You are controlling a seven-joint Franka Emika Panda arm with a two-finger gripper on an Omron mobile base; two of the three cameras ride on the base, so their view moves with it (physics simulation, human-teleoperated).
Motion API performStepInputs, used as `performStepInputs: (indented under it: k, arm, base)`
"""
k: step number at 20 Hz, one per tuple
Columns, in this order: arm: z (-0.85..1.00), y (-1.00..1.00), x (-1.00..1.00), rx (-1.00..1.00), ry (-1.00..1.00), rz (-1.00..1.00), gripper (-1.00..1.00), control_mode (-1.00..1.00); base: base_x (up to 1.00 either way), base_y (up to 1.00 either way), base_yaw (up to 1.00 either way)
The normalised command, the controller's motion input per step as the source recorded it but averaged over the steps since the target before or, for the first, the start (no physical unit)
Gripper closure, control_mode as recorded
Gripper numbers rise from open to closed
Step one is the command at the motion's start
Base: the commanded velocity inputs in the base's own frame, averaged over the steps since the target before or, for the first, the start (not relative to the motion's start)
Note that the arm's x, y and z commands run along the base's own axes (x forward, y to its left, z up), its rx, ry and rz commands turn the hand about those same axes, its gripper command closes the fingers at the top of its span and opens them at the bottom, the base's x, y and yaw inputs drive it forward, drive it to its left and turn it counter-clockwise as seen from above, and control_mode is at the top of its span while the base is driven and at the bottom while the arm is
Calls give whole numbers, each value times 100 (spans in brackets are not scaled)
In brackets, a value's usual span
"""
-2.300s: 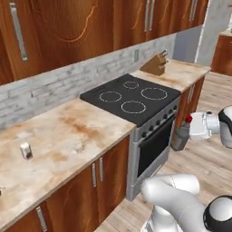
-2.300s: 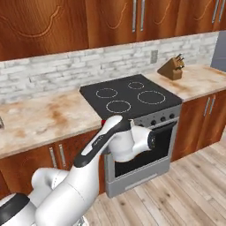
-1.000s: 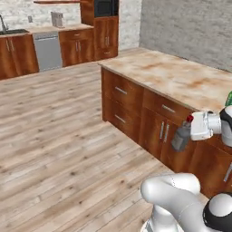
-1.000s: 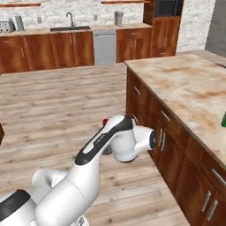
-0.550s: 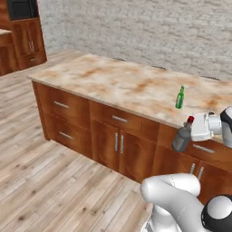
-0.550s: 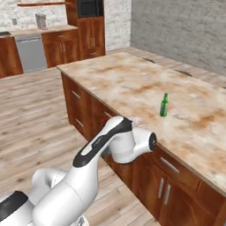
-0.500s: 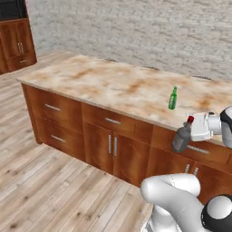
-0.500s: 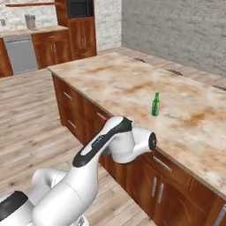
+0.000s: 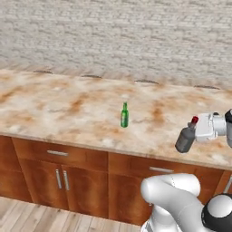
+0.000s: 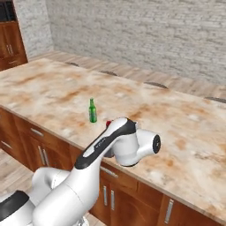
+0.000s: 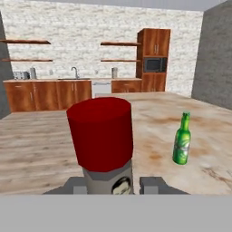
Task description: Move the drinks to the dining counter.
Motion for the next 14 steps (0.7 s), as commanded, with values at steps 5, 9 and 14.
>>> performStepInputs:
  k: [5,9,14]
  arm:
    - [0,0,0,0,0,0,100,100]
    - [0,0,0,0,0,0,100,100]
    - [0,0,0,0,0,0,100,100]
  base:
    - [29,1,-4]
    - [38,8,-25]
    - [8,19,-44]
